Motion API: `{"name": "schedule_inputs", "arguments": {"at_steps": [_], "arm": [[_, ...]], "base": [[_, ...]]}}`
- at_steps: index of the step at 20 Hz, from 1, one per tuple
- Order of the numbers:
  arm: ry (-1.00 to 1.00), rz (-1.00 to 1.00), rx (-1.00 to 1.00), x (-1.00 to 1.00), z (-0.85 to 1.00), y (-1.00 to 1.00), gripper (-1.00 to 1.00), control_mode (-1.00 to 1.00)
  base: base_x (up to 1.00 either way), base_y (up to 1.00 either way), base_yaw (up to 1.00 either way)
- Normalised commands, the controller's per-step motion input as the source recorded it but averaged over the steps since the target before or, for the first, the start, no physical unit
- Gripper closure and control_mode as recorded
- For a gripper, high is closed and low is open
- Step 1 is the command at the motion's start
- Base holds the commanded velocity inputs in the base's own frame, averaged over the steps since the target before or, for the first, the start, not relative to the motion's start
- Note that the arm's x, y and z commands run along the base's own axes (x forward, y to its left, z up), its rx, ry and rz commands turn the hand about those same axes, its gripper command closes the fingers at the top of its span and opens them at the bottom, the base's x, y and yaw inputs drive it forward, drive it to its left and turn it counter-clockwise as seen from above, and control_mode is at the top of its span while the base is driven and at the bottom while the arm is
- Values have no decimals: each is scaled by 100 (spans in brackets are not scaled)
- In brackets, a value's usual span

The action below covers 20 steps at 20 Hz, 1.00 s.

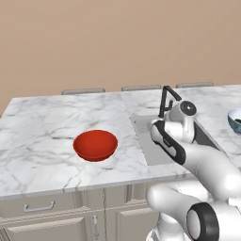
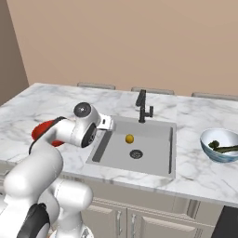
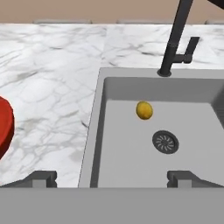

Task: Pick the squashs from the cabinet and place them in one bowl. Pick the lemon from the sink and place it in the other bowl.

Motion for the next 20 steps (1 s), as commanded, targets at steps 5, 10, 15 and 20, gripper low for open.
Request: {"name": "schedule_inputs", "arguments": {"at_steps": [5, 10, 15, 20], "arm": [[0, 0, -2, 1, -20, -15, -100, -100], [0, 0, -1, 0, -11, -20, -100, -100], [0, 0, 0, 0, -5, -25, -100, -100], [0, 0, 0, 0, -8, -30, -100, -100]], "base": [[0, 0, 0], [0, 0, 0], [0, 0, 0], [0, 0, 0]]}}
